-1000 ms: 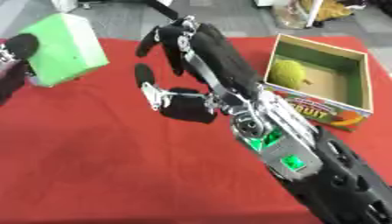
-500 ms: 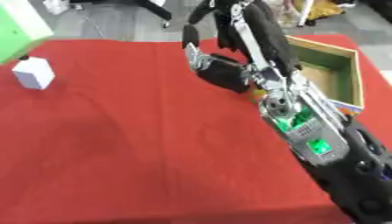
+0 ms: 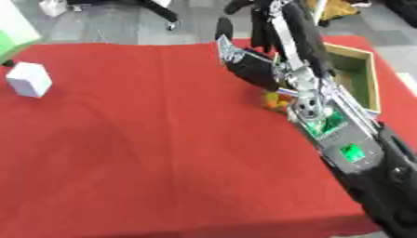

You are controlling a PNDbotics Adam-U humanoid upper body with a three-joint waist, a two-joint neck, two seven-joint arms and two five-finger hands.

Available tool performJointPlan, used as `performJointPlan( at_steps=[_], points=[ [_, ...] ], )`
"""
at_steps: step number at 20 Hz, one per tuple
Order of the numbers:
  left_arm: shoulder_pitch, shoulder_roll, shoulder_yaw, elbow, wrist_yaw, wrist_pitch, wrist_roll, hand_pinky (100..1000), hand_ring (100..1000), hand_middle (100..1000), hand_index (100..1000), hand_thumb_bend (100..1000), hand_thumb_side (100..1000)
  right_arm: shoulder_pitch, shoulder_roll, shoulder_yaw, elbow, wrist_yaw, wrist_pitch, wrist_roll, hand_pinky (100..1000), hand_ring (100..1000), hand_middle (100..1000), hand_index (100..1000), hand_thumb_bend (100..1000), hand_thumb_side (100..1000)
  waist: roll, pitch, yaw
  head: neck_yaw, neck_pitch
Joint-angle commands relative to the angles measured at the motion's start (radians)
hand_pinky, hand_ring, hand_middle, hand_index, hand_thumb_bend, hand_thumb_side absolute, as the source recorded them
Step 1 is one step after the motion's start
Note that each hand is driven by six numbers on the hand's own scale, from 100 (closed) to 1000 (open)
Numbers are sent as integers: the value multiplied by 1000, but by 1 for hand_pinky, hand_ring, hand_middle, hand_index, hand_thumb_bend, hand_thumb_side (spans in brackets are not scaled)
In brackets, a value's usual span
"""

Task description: Pick up the objects with one hand, pass them to the other hand, and then place them into the box on the other side of the table.

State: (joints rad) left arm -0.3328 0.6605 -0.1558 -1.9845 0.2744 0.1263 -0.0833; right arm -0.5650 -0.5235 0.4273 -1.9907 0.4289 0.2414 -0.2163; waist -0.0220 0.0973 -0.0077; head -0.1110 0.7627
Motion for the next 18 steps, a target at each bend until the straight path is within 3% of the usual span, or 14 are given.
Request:
performJointPlan(
  at_steps=[1,3,4,8,18],
  points=[
    [-23,10,-13,-15,18,0,-20,800,557,536,708,242,814,-56,17,29,-9,35,-62,76,235,347,192,854,167,316,-7,-14,1,-13,-11],
    [-28,11,-36,-15,21,8,-45,800,556,534,708,246,783,-94,41,48,-9,72,-106,137,254,361,215,934,283,333,-6,-15,3,-14,-7],
    [-30,12,-48,-15,20,14,-60,801,556,535,708,224,827,-110,52,56,-9,90,-123,164,257,363,220,944,257,327,-5,-15,4,-14,-5],
    [-40,13,-95,-15,15,33,-114,801,555,532,706,213,842,-150,90,87,-9,124,-154,229,260,367,228,966,277,343,-4,-15,9,-4,6],
    [-112,1,-194,-15,1,82,-204,798,554,529,703,205,843,-164,143,144,-9,87,-158,268,251,365,224,968,234,383,-7,-13,12,56,7]
  ],
)
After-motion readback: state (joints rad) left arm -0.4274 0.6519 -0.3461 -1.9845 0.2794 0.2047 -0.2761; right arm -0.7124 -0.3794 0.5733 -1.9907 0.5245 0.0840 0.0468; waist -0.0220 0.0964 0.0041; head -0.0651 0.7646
